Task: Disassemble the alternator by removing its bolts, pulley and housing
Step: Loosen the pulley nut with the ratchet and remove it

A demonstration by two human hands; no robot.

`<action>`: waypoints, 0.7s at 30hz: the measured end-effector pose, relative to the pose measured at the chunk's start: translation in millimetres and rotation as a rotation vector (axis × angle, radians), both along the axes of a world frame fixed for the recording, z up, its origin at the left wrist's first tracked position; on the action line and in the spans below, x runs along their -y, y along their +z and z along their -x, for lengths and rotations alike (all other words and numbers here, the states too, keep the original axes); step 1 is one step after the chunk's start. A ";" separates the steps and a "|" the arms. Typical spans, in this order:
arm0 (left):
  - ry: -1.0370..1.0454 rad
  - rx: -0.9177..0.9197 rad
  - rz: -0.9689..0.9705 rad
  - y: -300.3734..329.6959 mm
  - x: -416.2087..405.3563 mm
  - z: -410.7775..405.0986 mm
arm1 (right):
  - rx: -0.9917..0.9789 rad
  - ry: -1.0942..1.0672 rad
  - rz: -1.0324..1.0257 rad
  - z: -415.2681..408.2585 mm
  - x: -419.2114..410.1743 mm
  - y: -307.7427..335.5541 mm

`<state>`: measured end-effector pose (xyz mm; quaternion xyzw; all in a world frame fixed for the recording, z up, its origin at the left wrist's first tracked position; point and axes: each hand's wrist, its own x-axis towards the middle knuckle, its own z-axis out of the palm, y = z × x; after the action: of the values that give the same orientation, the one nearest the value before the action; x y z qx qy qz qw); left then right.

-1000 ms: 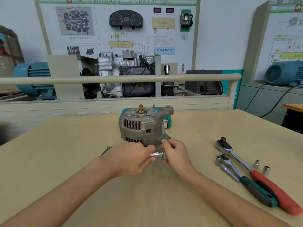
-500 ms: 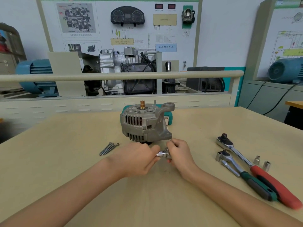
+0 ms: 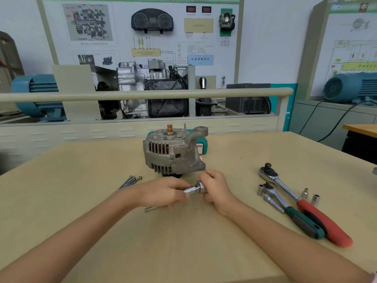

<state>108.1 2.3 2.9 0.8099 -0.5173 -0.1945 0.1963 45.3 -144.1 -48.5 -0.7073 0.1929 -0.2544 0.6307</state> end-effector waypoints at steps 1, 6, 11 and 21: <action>-0.012 -0.046 -0.010 3.2 -2.5 -1.8 | -0.010 0.005 -0.028 0.3 0.2 0.1; 0.077 -0.129 0.089 4.7 -14.8 -11.9 | 0.023 0.010 -0.154 3.7 1.8 3.1; -0.025 0.334 0.216 -8.0 -17.5 -10.0 | 0.024 -0.012 -0.073 3.4 -1.6 -0.4; 0.023 0.267 0.269 -14.2 -13.0 -6.8 | 0.004 -0.048 -0.046 0.1 1.8 -2.9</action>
<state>114.9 15.3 -11.3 0.8008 -0.5510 -0.0121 0.2345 45.2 -145.9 -51.5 -0.6874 0.2141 -0.2664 0.6408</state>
